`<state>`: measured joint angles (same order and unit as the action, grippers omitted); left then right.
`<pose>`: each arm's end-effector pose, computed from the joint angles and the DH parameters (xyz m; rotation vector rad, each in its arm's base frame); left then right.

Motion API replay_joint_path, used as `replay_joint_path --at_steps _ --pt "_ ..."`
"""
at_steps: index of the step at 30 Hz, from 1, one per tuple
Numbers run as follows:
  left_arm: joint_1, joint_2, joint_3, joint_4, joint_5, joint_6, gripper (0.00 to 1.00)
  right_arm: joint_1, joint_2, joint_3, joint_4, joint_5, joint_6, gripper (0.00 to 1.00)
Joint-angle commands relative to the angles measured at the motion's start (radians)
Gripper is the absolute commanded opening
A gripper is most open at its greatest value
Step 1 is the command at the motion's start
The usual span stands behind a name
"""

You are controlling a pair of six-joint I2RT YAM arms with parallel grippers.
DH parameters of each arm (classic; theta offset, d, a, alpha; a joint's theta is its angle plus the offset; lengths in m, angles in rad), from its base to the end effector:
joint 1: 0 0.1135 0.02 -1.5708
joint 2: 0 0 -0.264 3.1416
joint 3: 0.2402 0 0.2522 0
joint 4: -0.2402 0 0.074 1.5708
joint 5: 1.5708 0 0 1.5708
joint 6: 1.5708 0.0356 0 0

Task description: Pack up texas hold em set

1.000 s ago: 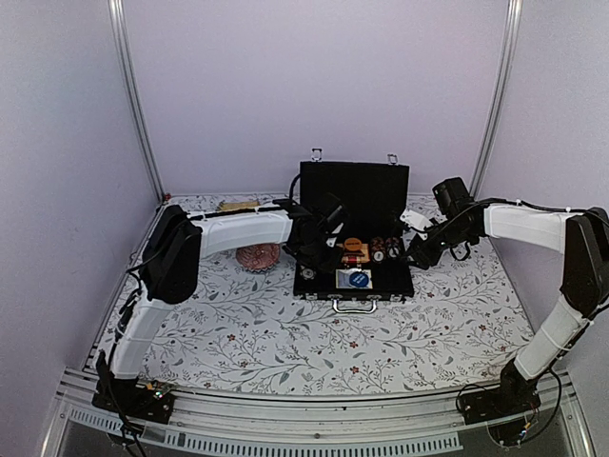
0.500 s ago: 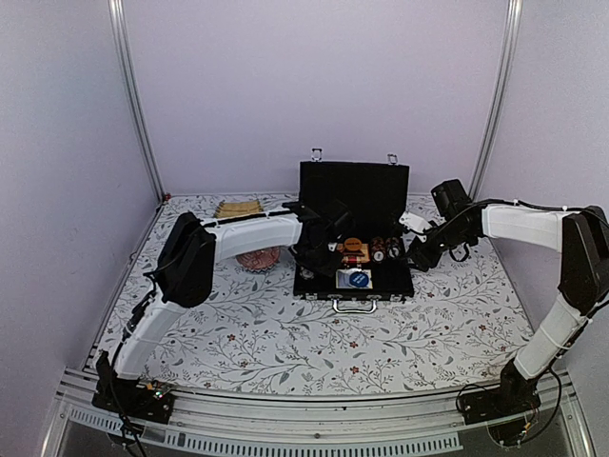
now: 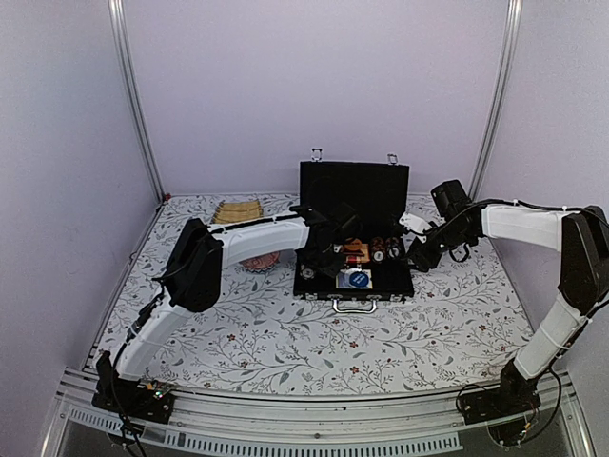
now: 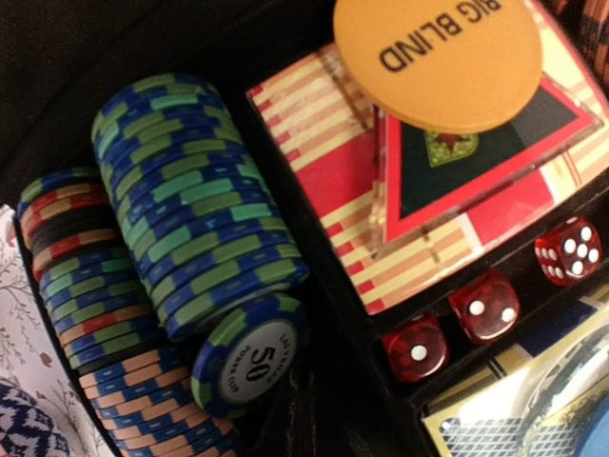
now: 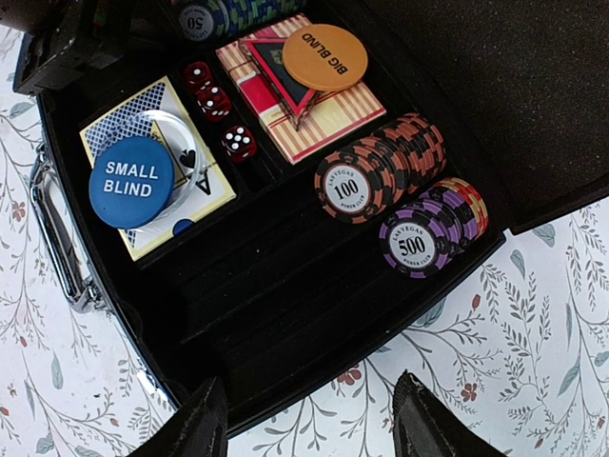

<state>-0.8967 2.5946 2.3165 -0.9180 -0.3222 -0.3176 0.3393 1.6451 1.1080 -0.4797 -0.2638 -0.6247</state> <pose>0.3440 -0.4125 0.1410 0.6791 2.5658 0.0671 0.3154 0.1212 0.2108 -1.2665 2.2136 0.2316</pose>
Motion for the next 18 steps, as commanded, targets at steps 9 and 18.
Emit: replay_joint_path --at_steps 9,18 --pt "-0.047 -0.137 -0.021 0.05 0.022 0.061 0.0 0.001 -0.006 0.038 -0.022 -0.02 0.009 0.61" --pt "-0.049 -0.39 -0.178 0.118 0.024 0.061 0.11 -0.097 -0.025 0.213 -0.061 -0.108 0.06 0.61"
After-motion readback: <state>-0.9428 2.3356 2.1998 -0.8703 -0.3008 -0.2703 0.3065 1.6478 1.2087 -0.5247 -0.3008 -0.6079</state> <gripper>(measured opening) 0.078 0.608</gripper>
